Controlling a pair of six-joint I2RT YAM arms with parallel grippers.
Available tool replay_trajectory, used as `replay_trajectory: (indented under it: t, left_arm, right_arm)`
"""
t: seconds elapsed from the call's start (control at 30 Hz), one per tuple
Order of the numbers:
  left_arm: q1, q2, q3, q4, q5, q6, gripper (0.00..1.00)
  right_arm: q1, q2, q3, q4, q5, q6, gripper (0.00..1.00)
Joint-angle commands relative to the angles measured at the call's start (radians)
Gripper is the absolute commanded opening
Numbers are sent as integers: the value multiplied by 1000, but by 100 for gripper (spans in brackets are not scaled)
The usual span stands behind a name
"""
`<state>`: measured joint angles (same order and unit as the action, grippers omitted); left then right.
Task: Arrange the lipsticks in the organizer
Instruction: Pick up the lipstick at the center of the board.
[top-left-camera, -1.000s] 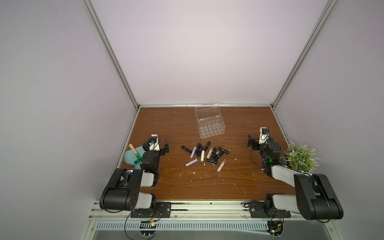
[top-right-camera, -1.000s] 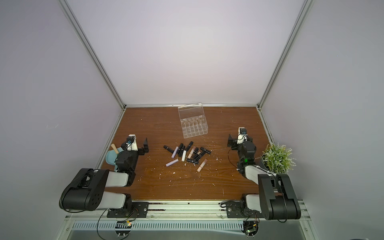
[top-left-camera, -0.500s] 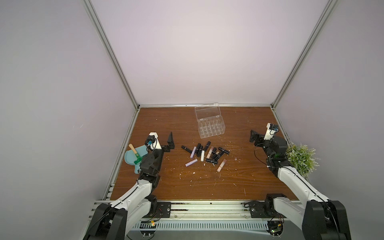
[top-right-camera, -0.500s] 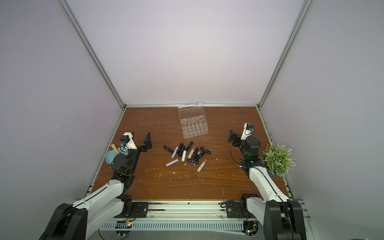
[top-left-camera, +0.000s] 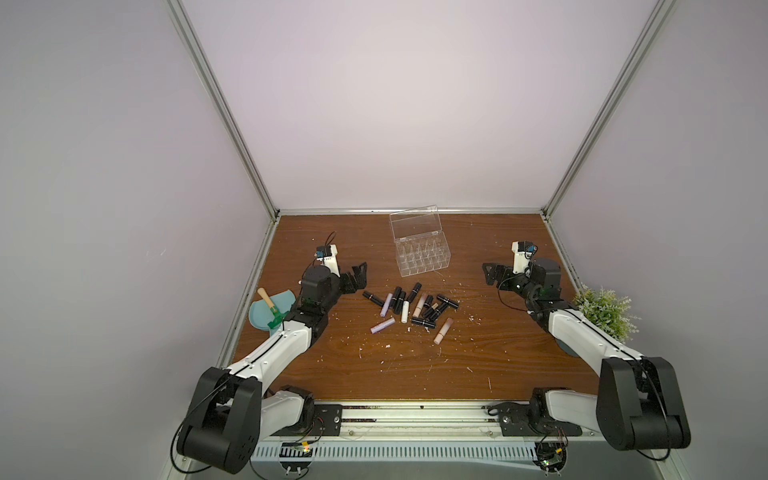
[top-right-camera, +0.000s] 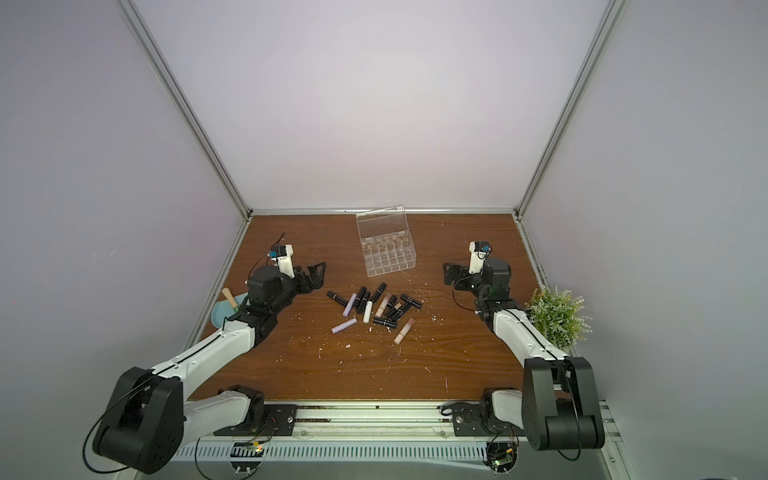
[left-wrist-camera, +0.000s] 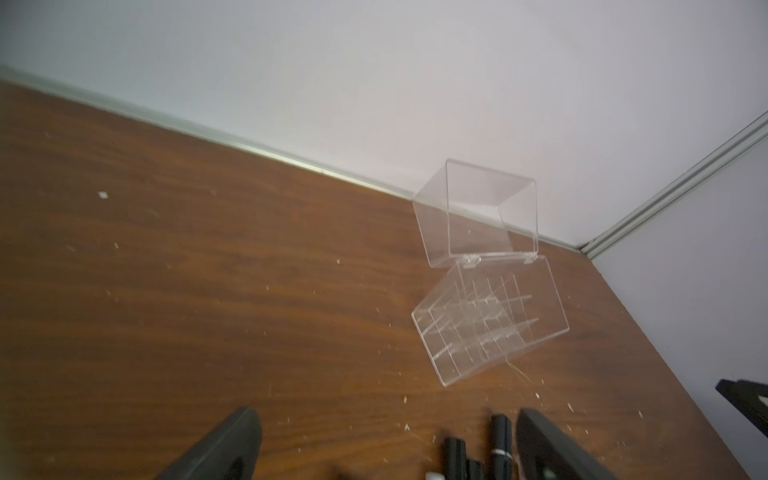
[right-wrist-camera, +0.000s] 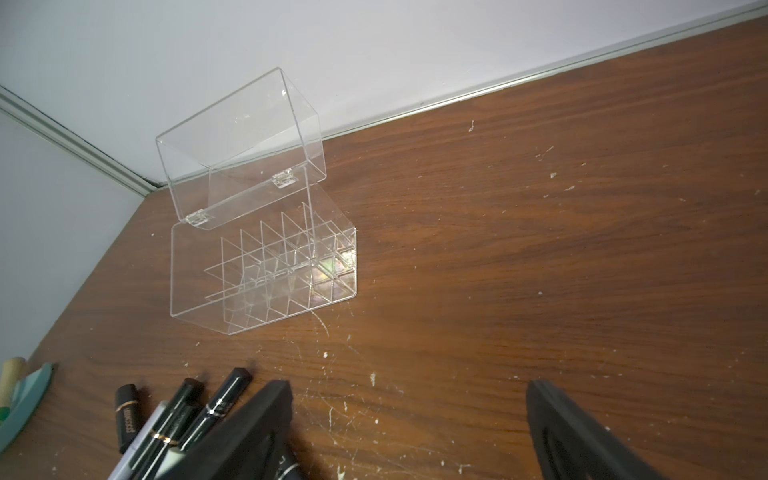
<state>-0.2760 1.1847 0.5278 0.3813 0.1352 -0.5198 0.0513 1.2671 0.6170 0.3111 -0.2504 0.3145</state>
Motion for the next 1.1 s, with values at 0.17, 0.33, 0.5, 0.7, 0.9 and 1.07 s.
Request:
replay_trajectory:
  t: [0.17, 0.33, 0.5, 0.7, 0.9, 1.07]
  left_arm:
    - [-147, 35, 5, -221, -100, -103, 98]
    - [-181, 123, 128, -435, -175, -61, 97]
    - [-179, 184, 226, -580, -181, -39, 96]
    - [-179, 304, 307, -627, -88, -59, 92]
    - [-180, 336, 276, -586, -56, -95, 89]
    - [-180, 368, 281, -586, -80, -100, 86]
  right_arm:
    - [5, -13, 5, -3, -33, -17, 87]
    - [8, -16, 6, -7, -52, -20, 85]
    - [13, -9, 10, -12, -53, -24, 83]
    - [11, -12, 12, -21, -48, -29, 83]
    - [12, -22, 6, -16, -61, -23, 83]
    - [11, -25, 1, -10, -61, -19, 83]
